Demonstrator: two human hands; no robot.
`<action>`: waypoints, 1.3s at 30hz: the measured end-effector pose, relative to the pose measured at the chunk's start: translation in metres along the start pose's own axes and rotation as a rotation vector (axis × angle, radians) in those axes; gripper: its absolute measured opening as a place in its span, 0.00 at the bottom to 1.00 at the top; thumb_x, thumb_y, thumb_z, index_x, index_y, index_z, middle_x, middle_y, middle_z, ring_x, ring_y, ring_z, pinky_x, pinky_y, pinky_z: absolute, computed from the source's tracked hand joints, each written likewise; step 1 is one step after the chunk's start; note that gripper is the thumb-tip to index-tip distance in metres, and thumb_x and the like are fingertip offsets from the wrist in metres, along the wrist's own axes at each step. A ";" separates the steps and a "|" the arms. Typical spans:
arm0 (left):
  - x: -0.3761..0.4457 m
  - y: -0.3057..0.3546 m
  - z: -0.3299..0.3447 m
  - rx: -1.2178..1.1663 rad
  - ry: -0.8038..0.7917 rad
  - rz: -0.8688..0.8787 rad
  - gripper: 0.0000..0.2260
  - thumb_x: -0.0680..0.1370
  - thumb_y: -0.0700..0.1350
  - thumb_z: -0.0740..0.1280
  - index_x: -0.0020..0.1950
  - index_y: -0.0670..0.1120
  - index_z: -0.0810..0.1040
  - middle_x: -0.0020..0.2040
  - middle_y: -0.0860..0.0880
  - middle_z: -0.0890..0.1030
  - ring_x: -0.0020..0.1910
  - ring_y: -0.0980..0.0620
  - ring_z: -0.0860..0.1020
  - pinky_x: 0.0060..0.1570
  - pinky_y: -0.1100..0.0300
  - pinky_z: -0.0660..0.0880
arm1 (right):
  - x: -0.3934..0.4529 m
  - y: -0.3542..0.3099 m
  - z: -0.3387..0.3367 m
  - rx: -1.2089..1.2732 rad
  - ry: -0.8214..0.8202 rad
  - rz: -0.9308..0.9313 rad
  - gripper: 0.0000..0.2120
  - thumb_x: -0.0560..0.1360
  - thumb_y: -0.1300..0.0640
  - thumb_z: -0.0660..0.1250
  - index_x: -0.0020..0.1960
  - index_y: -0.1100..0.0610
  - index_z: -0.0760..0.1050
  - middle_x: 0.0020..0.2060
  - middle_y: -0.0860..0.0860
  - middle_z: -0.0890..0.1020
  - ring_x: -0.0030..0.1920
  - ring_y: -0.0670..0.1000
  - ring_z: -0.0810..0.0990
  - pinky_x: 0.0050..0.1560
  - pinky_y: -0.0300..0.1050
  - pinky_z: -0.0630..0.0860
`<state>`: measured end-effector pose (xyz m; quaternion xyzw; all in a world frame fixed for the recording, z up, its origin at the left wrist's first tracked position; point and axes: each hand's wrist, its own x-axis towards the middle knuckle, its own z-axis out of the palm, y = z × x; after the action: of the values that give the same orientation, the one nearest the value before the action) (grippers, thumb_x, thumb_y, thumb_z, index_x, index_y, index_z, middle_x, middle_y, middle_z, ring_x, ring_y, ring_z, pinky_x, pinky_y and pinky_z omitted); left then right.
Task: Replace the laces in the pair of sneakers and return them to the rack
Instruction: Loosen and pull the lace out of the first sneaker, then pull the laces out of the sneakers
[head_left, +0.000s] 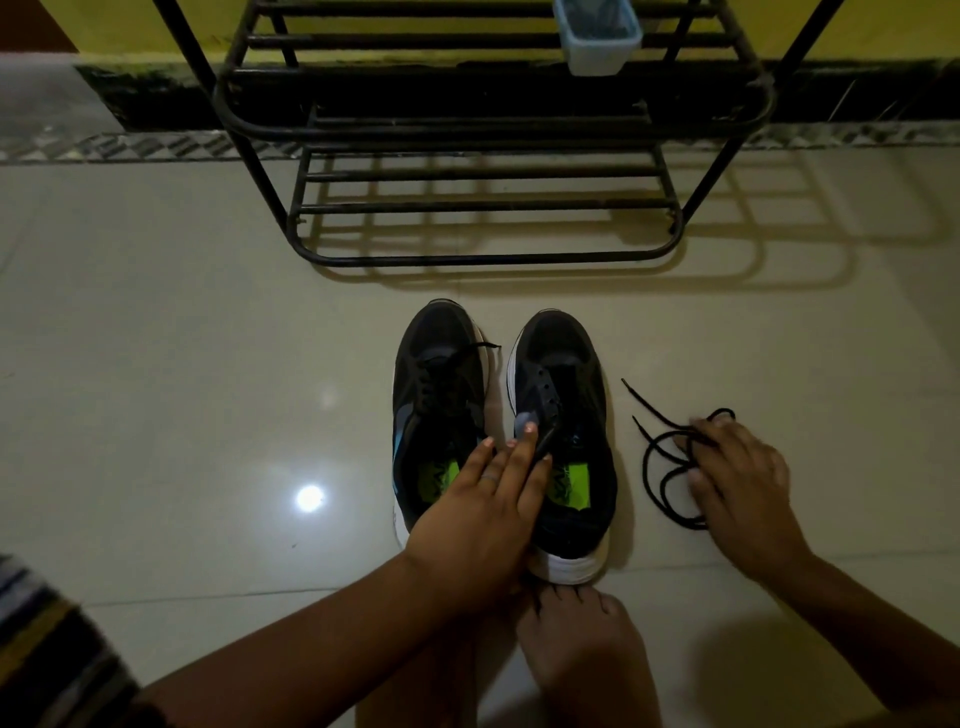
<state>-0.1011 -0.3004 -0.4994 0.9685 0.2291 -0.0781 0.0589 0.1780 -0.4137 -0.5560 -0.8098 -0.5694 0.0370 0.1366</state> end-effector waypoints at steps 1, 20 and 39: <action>0.001 0.000 -0.002 0.004 0.005 -0.011 0.39 0.72 0.60 0.66 0.74 0.38 0.58 0.72 0.33 0.55 0.69 0.40 0.68 0.68 0.47 0.55 | 0.004 -0.006 -0.003 0.164 0.074 0.160 0.17 0.76 0.48 0.53 0.51 0.51 0.79 0.62 0.51 0.75 0.66 0.53 0.66 0.65 0.54 0.57; 0.002 0.000 -0.005 0.007 -0.014 0.013 0.40 0.74 0.60 0.63 0.75 0.39 0.50 0.73 0.34 0.45 0.73 0.39 0.61 0.70 0.47 0.47 | 0.014 0.001 0.012 -0.266 -0.327 0.041 0.38 0.77 0.36 0.34 0.75 0.59 0.56 0.74 0.56 0.61 0.74 0.56 0.60 0.71 0.60 0.54; -0.013 -0.045 -0.026 -0.452 0.282 -0.645 0.33 0.78 0.61 0.55 0.77 0.43 0.53 0.77 0.42 0.55 0.75 0.43 0.54 0.71 0.53 0.51 | 0.060 -0.112 -0.036 0.117 -0.380 -0.042 0.31 0.73 0.68 0.60 0.73 0.48 0.62 0.73 0.54 0.63 0.65 0.58 0.72 0.62 0.50 0.73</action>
<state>-0.1296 -0.2616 -0.4749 0.8111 0.5377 0.0932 0.2105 0.1051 -0.3290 -0.4859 -0.7670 -0.5984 0.2193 0.0744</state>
